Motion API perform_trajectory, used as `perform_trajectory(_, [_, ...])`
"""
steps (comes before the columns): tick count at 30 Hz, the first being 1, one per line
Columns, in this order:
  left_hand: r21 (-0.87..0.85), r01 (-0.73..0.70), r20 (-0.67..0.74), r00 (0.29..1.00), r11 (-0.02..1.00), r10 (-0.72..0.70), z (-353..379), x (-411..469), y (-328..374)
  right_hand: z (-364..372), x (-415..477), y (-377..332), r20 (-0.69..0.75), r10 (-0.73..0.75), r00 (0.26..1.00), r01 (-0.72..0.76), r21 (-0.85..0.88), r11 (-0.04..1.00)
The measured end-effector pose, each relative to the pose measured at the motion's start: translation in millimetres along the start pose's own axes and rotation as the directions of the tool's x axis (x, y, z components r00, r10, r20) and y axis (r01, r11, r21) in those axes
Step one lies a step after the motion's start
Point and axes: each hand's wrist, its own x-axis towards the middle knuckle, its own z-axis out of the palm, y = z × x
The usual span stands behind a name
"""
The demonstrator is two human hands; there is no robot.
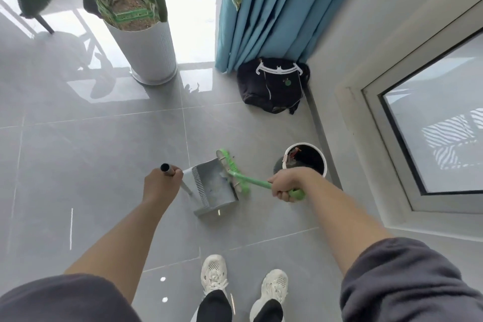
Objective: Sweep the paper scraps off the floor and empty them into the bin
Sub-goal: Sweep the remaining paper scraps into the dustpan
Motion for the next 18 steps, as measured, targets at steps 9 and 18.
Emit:
perform_trajectory(9, [-0.041, 0.073, 0.042, 0.997, 0.997, -0.071, -6, -5, -11, -42, -60, 45, 0.019, -0.067, 0.998, 0.06, 0.243, 0.968])
perform_trajectory(18, [-0.198, 0.188, -0.086, 0.974, 0.962, -0.208, -49, -22, 4, -36, -70, -22, -0.258, -0.125, 0.958, 0.028, -0.348, 0.937])
